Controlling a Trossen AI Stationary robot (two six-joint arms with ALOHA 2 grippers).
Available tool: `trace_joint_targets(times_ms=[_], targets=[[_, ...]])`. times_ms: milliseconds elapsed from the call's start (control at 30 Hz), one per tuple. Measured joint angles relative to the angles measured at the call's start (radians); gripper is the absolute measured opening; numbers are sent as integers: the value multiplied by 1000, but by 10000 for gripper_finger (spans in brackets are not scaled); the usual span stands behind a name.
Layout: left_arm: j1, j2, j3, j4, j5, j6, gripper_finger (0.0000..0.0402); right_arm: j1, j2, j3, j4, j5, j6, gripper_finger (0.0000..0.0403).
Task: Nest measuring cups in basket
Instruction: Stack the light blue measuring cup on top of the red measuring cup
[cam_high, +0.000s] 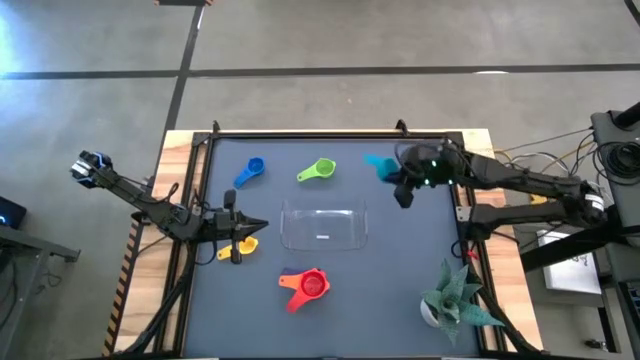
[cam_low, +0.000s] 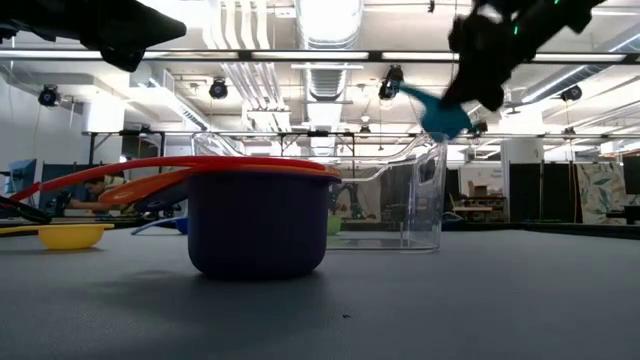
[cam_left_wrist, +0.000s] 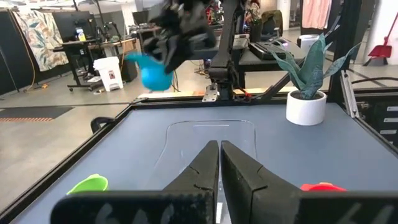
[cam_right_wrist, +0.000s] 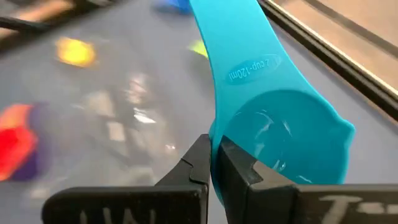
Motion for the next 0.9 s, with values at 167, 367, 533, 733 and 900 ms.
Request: trace_joint_targets(times_ms=[167, 367, 533, 733, 900], targets=[[0, 0, 0, 0, 0, -10, 0, 234, 41, 35, 145, 70, 52, 9], [0, 0, 0, 0, 0, -14, 0, 458, 224, 130, 283, 135, 30, 9], [0, 0, 0, -1, 0, -31, 0, 567, 422, 279, 287, 170, -4, 9], [0, 0, 0, -2, 0, -32, 0, 616, 652, 464, 237, 148, -43, 9], [0, -4, 0, -12, 0, -32, 0, 623, 801, 569, 199, 53, -43, 9]])
